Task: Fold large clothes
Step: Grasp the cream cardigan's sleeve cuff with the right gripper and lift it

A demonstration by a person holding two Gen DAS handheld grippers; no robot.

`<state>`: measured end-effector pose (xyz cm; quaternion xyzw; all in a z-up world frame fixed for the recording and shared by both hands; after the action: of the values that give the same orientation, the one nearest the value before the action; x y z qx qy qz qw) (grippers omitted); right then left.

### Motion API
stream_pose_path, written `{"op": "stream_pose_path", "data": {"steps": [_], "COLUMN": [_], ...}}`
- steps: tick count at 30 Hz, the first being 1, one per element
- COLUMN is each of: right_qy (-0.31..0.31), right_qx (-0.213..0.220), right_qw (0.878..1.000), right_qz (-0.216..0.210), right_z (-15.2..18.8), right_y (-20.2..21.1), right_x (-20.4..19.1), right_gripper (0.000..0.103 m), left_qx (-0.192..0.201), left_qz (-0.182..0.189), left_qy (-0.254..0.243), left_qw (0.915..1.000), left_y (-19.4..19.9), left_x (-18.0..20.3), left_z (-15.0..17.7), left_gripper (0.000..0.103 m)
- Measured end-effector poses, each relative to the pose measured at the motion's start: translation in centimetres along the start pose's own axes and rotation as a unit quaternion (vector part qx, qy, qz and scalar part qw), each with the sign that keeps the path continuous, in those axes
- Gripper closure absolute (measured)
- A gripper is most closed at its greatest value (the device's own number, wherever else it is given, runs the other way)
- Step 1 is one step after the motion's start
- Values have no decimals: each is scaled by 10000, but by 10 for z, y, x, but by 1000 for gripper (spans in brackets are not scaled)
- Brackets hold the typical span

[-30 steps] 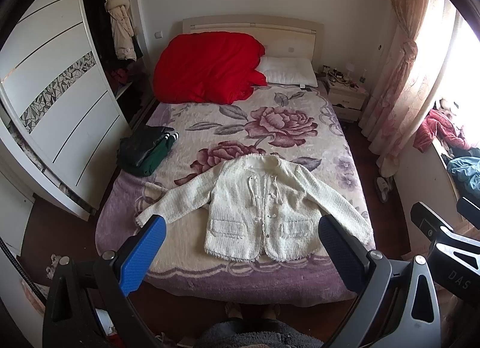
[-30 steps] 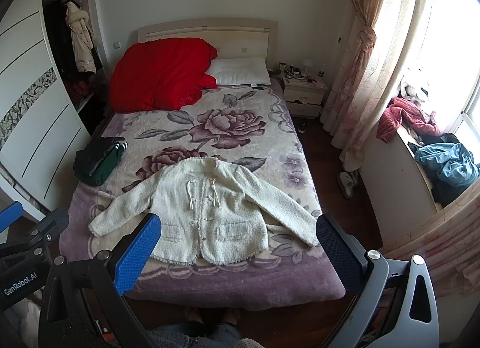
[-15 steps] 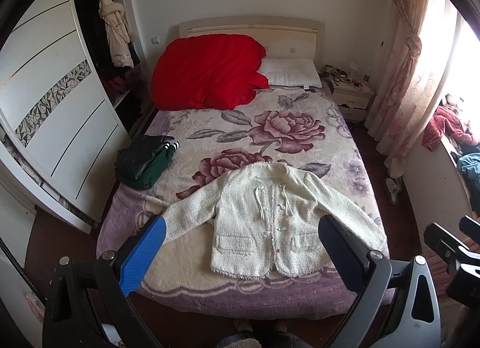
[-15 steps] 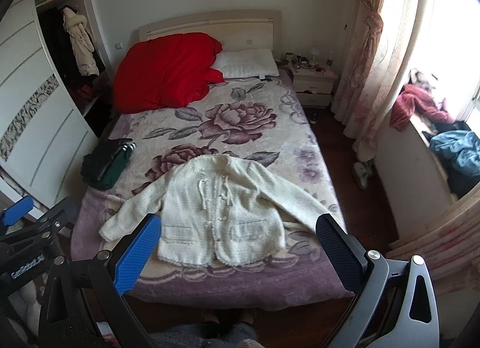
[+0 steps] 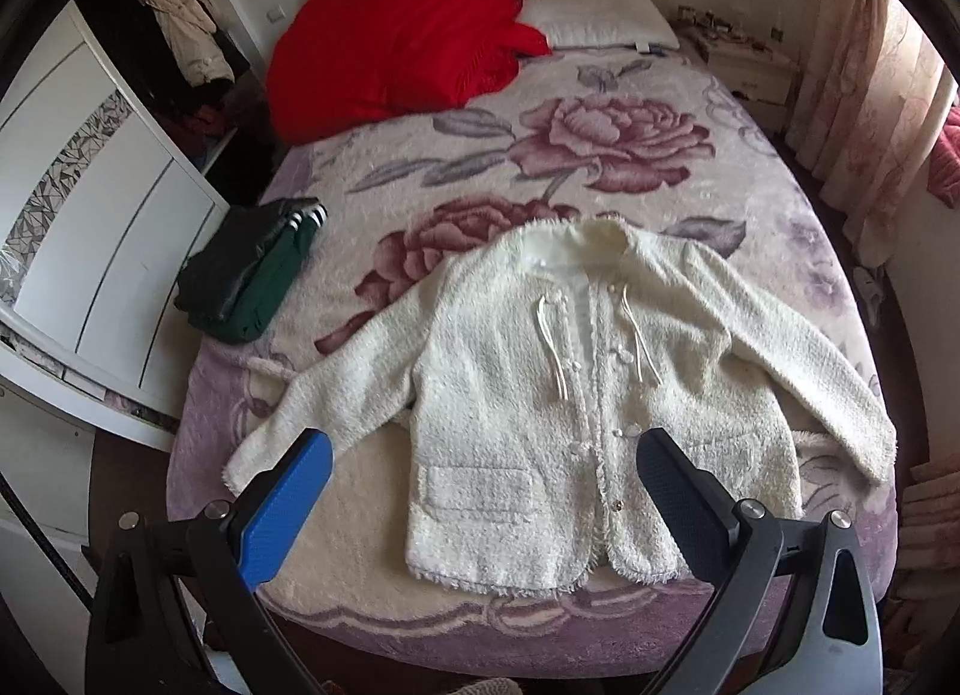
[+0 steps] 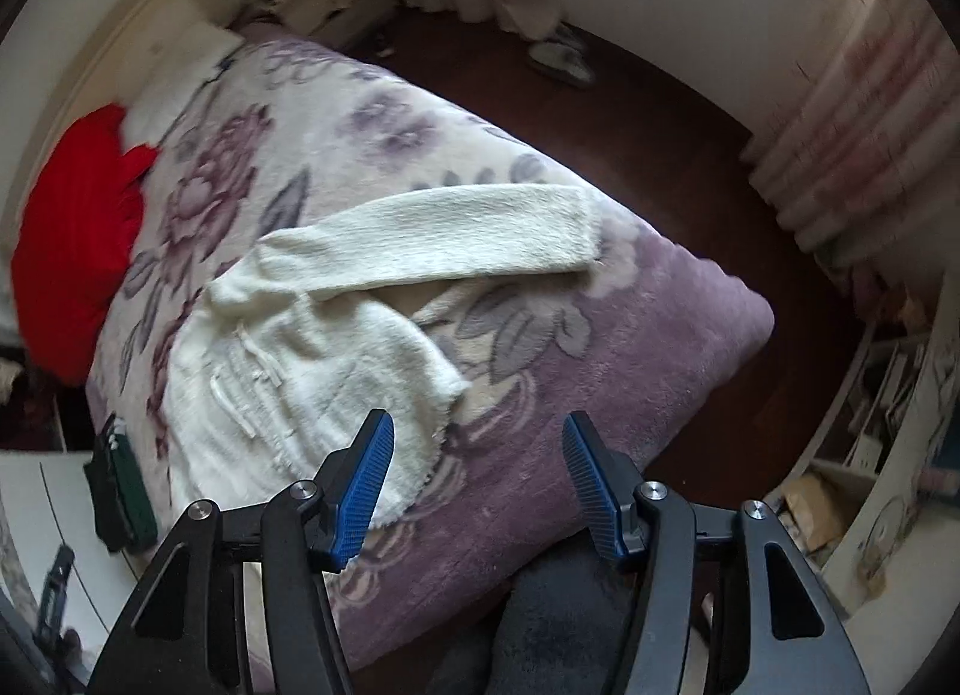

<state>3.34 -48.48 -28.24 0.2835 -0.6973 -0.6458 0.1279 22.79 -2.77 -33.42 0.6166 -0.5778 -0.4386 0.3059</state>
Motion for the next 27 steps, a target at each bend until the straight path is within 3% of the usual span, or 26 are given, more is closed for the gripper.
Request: {"op": "stream_pose_path", "data": {"steps": [4, 7, 10, 13, 15, 16, 17, 18, 21, 23, 25, 27], "right_qy": [-1058, -1814, -2492, -3229, -3582, -3647, -3633, -3575, -3227, -2664, -2112, -1558], "right_qx": [-233, -534, -841, -874, -494, -135, 15, 36, 419, 769, 1041, 1146], "right_qw": [9941, 9813, 9606, 9269, 9028, 8962, 8959, 8990, 9088, 9219, 9270, 9372], "right_qz": [-111, -361, -899, -1701, -2330, -2523, -2557, -2531, -2612, -2705, -2918, -2902], "right_z": [-53, -87, -108, -121, -134, -142, -149, -154, -183, -212, -241, -264], "right_y": [-116, -221, -314, -370, -377, -373, -372, -373, -354, -330, -305, -299], "right_x": [67, 102, 117, 113, 106, 103, 101, 98, 88, 71, 49, 33], "right_gripper": [37, 37, 37, 37, 39, 52, 85, 92, 93, 94, 94, 94], "left_qx": [-747, -1116, -1361, -1359, -1287, -1245, -1208, -1164, -1009, -866, -771, -749], "left_qz": [-53, -196, -327, -455, -385, -312, -261, -211, -41, 16, 76, -145], "left_qy": [-72, -64, -52, -68, -78, -120, -185, -230, -283, -246, -232, -397], "left_qw": [9972, 9935, 9901, 9896, 9909, 9917, 9922, 9927, 9945, 9959, 9967, 9963], "left_y": [-77, -130, -175, -204, -219, -226, -233, -239, -256, -267, -282, -307], "left_x": [41, 66, 92, 116, 137, 150, 163, 176, 211, 230, 247, 261], "left_z": [15, 28, 34, 27, 17, 10, 3, -5, -38, -63, -83, -95], "left_gripper": [0, 0, 0, 0, 0, 0, 0, 0, 0, 0, 0, 0]}}
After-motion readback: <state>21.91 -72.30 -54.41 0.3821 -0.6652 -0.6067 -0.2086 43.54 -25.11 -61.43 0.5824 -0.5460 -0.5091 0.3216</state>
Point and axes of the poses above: each gripper's, at about its wrist camera, not at the fingertips, and y roughly against the way its jaws point, x to its right, z to its underside, the point moved 7 cm from there along -y, roughly the way its jaws point
